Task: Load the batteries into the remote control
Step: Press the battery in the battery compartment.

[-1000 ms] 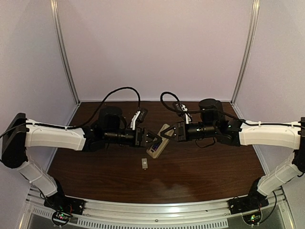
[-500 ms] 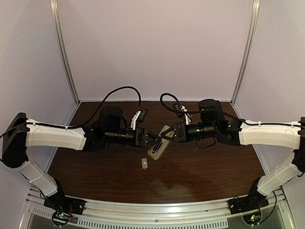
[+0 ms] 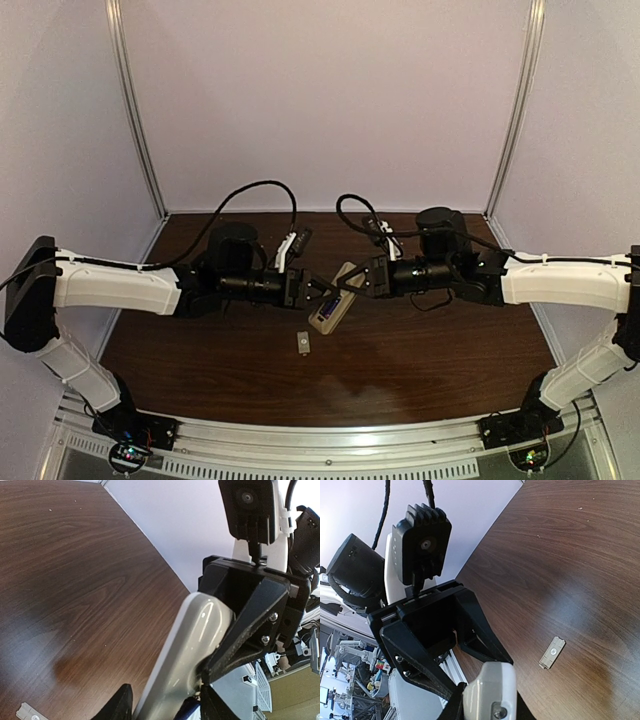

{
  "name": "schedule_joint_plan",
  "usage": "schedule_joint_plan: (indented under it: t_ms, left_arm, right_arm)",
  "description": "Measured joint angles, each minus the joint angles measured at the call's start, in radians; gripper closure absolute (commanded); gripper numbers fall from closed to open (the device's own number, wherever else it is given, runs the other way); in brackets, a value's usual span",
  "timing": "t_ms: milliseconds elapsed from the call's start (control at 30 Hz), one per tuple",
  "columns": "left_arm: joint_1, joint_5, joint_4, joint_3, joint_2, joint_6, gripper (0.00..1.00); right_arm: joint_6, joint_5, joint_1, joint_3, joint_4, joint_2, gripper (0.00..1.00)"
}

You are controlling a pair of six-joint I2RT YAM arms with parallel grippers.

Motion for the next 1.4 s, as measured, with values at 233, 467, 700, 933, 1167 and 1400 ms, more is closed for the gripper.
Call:
schedule_joint_plan:
  t_ms: [233,467,700,933,1167,1400]
  left_arm:
    - [0.0,-0.008,0.003,0.0,0.0,0.023,0.55]
    - [-0.01,-0.025,0.007,0.0,0.0,0.061,0.56]
    - [-0.029,-0.066,-0.017,0.015,0.0,0.117,0.56]
    - [-0.035,-0.087,-0.026,0.015,0.0,0.146,0.61]
    - [-0.038,-0.09,-0.011,0.006,0.012,0.155,0.64]
    - [-0.037,-0.082,0.014,-0.01,0.034,0.166,0.64]
  right_arm:
    - [0.007,-0.009,-0.007,0.0,0.001,0.0,1.0]
    - [0.025,-0.023,-0.014,0.0,0.002,0.0,1.0]
    - [0.045,-0.039,-0.024,-0.003,0.002,0.0,1.0]
    - [0.057,-0.05,-0.029,-0.008,0.002,0.0,1.0]
    - [0.069,-0.062,-0.037,-0.022,0.016,0.0,1.0]
    - [0.103,-0.078,-0.061,-0.055,0.058,-0.008,1.0]
